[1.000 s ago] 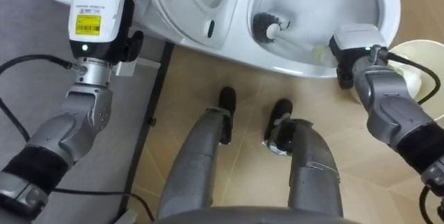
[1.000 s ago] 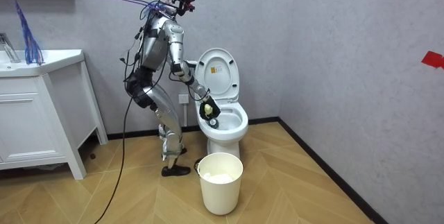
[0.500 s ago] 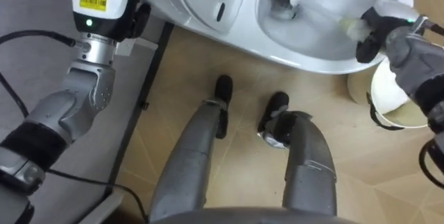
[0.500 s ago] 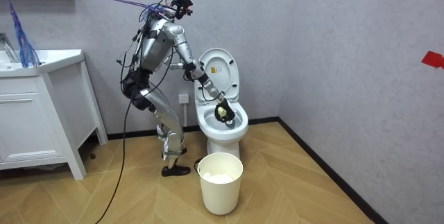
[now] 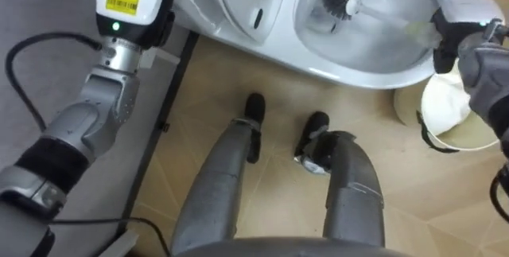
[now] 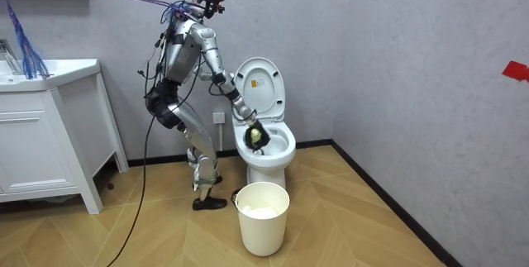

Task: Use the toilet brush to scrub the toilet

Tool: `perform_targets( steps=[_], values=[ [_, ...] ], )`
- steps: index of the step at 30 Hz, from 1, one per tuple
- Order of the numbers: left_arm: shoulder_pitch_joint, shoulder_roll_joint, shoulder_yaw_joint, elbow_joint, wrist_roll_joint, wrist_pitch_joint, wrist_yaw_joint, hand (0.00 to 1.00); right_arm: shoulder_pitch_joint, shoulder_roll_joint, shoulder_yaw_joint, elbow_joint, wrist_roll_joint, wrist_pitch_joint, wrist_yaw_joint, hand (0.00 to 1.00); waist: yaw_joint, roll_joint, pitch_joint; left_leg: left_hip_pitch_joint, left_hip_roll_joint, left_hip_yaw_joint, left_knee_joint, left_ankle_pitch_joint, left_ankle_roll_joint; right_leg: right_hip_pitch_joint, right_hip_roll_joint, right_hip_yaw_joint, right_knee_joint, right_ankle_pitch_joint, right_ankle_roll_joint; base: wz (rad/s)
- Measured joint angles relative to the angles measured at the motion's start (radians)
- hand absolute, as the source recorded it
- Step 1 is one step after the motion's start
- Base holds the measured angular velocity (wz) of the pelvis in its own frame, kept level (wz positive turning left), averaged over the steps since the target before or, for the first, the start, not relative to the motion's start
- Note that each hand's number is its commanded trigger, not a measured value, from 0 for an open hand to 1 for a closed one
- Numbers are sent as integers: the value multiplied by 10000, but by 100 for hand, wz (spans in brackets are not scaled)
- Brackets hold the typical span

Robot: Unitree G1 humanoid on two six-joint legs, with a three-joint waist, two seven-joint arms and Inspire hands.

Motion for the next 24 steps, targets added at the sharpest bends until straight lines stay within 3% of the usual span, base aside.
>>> perform_targets(
  steps=[1, 4, 7, 10, 13, 20, 24],
  values=[
    [115, -28, 9, 1, 1, 1, -46, 0, 126, 171, -104, -310, -43, 356, -57, 100, 2, 124, -63, 15, 3, 31, -33, -6, 10, -16, -3, 24, -29, 12, 9, -13],
    [348, -34, 81, -26, -23, -6, -105, 0, 467, 251, -117, -1063, -69, 785, 263, 100, -5, 270, -166, 163, 165, 30, -147, -40, -28, 232, 148, -19, -377, 95, -20, -8],
    [722, -31, 476, -99, -26, -113, -91, 0, 1048, 267, -139, -2558, -99, 1334, 768, 100, -32, 273, -174, 235, 461, 111, -175, -141, -105, 416, 490, 12, -796, 247, -94, -23],
    [1134, -37, 689, -266, -195, -90, -78, 0, 1550, 273, -296, -3748, -219, 1915, 1198, 100, -163, 300, -197, 368, 486, 92, -275, -184, -180, 511, 547, 5, -913, 285, -209, -12],
    [1510, -32, 881, -266, -268, -91, -35, 0, 2015, 286, -385, -4603, -457, 2172, 1655, 100, -305, 309, -211, 570, 611, 93, -275, -213, -199, 799, 709, 16, -1136, 361, -321, -6],
    [1745, -39, 867, -156, -633, -175, -246, 0, 2425, 179, -450, -5179, -909, 2281, 2525, 100, -369, 197, -270, 1232, 715, 112, -279, -446, -259, 1469, 835, 88, -1246, 242, -320, -3],
    [1884, -60, 836, 178, -903, -383, -604, 0, 2704, 174, -470, -5152, -1293, 2028, 2939, 100, -546, -130, -292, 1959, 641, 126, -460, -491, -277, 2078, 822, 213, -1271, 65, -253, 4]
  ],
)
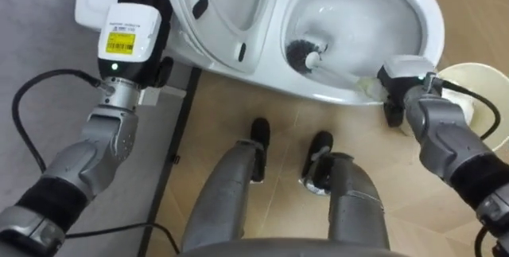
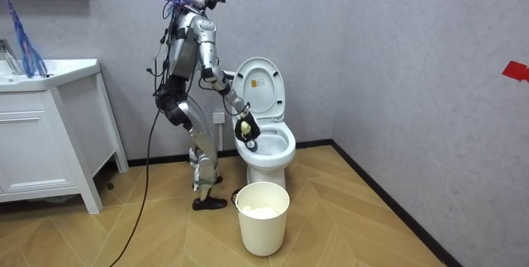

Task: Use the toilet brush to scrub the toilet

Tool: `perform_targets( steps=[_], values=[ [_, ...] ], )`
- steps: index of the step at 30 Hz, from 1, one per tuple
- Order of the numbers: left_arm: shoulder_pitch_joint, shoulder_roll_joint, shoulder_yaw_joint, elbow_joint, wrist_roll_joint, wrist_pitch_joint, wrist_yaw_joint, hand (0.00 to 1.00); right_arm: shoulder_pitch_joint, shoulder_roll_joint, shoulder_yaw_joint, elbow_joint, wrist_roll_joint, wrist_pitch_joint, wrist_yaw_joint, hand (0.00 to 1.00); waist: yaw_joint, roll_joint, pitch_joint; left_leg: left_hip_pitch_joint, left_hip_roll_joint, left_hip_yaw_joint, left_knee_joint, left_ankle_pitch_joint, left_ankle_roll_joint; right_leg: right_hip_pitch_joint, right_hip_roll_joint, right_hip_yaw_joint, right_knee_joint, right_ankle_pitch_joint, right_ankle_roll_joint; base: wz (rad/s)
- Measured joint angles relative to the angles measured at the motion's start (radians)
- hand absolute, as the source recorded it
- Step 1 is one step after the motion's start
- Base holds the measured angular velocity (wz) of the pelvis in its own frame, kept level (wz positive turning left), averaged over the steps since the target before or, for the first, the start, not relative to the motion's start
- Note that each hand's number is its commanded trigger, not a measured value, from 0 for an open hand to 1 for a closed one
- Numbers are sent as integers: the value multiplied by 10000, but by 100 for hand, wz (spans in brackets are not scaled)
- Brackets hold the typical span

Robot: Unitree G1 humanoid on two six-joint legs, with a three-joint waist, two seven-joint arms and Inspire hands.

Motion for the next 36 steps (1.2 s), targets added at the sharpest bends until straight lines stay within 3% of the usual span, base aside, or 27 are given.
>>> perform_targets(
  steps=[2, 5, 8, 10, 14, 15, 18, 20, 22, 25, 28, 36],
  values=[
    [122, -112, -4, 204, -70, -20, -240, 0, 141, 46, -72, 171, -140, -265, 59, 100, -75, -171, 14, 463, -17, 6, -201, -4, -6, 429, 22, 37, -159, -45, 32, 2],
    [243, -572, -3, 743, -142, -85, -602, 0, 581, 218, -224, 747, -143, -697, 83, 100, -99, -425, -12, 1503, -54, 46, -731, -15, 6, 1404, 31, 51, -535, -106, 131, 0],
    [717, -1099, 402, 860, -155, -268, -984, 0, 1485, 409, -1050, 796, -429, -1240, 149, 100, -118, -589, -78, 2396, -74, 69, -1149, -61, 32, 2315, 37, 0, -939, -162, 221, 3],
    [1156, -1441, 613, 1009, -46, -349, -1165, 0, 2218, 740, -1658, 1154, -458, -1550, 62, 100, -126, -642, -150, 3169, -75, 47, -1523, -108, 49, 3161, 73, -132, -1405, -171, 292, 6],
    [2071, -1495, 885, 993, 182, -639, -1248, 0, 3433, 986, -2392, 1479, -483, -1921, -301, 100, -186, -700, -279, 4136, -110, -29, -1898, -258, 52, 4230, 144, -192, -1937, -248, 422, 5],
    [2515, -1511, 1073, 937, 418, -698, -1261, 0, 3789, 1139, -2642, 1683, -496, -2009, -413, 100, -209, -759, -344, 4501, -113, -33, -2018, -280, 53, 4622, 202, -198, -2190, -247, 451, 6],
    [3573, -1527, 1546, 737, 782, -785, -1240, 0, 4568, 1550, -3350, 1862, -494, -2055, -404, 100, -265, -902, -435, 5253, -127, -17, -2285, -364, 54, 5452, 247, -192, -2683, -302, 537, 0],
    [4136, -1555, 1838, 689, 1043, -786, -1242, 0, 5052, 1699, -3654, 1869, -466, -2108, -403, 100, -250, -978, -455, 5776, -163, 44, -2428, -367, 57, 6024, 255, -123, -2972, -329, 578, -12],
    [4869, -1712, 2212, 699, 1127, -790, -1182, 0, 5510, 1945, -4024, 2049, -344, -2116, -386, 100, -211, -1087, -500, 6583, -200, 105, -2794, -367, 57, 6804, 270, 29, -3379, -381, 633, -20],
    [5242, -2070, 2639, 708, 1119, -795, -1184, 0, 5860, 2223, -4453, 2327, -223, -2109, -418, 100, -101, -1157, -522, 7162, -201, 96, -3011, -379, 64, 7278, 305, 109, -3695, -388, 640, -15],
    [5508, -2781, 3391, 799, 1040, -834, -1183, 0, 6113, 2598, -5007, 2922, 431, -2042, -592, 100, -8, -1174, -523, 7599, -150, 93, -3066, -535, 18, 7904, 404, 47, -3982, -396, 618, -3],
    [5774, -3368, 4674, 1060, -601, -839, -1177, 0, 6149, 3084, -6172, 3549, 1874, -1994, -1183, 100, -1, -1181, -530, 8461, -1, 291, -3533, -577, -30, 8518, 582, 348, -4215, -445, 524, -12]
  ],
)
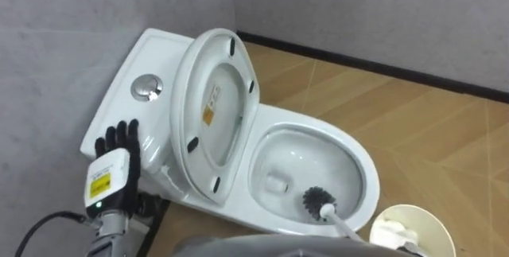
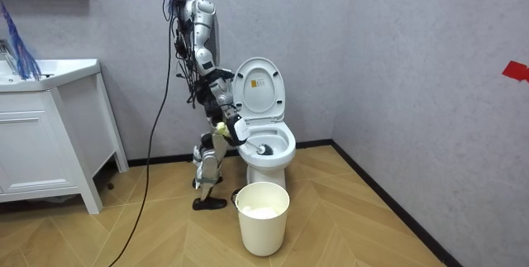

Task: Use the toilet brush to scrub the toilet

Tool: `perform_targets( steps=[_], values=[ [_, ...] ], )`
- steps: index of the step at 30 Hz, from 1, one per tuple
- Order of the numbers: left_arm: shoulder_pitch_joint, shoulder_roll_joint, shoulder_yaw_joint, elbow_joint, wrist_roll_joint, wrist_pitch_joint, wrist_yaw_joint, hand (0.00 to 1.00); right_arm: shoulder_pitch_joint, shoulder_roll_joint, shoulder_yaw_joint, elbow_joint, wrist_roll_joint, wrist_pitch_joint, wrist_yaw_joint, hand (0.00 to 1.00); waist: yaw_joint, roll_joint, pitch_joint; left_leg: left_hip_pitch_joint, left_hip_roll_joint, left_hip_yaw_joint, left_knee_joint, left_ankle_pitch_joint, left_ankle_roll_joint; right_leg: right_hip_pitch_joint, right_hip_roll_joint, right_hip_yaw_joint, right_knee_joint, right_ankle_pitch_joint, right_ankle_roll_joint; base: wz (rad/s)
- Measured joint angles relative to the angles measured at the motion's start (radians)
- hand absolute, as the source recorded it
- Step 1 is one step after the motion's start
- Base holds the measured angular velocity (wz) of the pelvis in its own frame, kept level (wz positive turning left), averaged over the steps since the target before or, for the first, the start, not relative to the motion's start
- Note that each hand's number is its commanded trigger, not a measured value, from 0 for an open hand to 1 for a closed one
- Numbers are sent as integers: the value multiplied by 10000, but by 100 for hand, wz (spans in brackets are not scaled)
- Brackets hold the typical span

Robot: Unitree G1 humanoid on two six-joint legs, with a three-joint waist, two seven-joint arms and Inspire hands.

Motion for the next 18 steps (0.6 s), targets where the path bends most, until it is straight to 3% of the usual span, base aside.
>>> perform_targets(
  steps=[1, 6, 7, 9, 18],
  values=[
    [1, -132, 364, 243, -220, 0, -2, 0, -21, 18, -198, 90, 277, 2, -83, 100, -21, 1, -1, 118, 14, 77, -68, 0, -1, 96, 19, 15, -84, -9, -14, -17],
    [68, -257, 1466, 1198, -829, 9, -3, 0, -52, 89, -515, 683, 1485, -62, -359, 100, -11, -53, -46, 286, 47, 76, -115, -26, -40, 187, 71, 247, -94, -7, -28, -13],
    [96, -273, 1466, 1235, -848, 5, -3, 0, -56, 142, -574, 796, 1651, -81, -412, 100, -12, -45, -48, 342, 50, 76, -115, -44, -68, 251, 71, 243, -95, -7, -27, -9],
    [94, -591, 1680, 1357, -1252, 6, -1, 0, -147, 428, -880, 1159, 2152, -80, -620, 100, -42, 8, -80, 553, 67, 94, -116, -115, -129, 439, 81, 248, -91, -12, -19, -6],
    [39, -973, 2397, 1740, -2027, 6, -72, 0, -106, 1083, -1043, 1310, 2966, -204, -1539, 100, -371, 51, -76, 770, 154, 165, -244, -152, -171, 427, 192, 690, -106, -14, -34, -8]
  ],
)
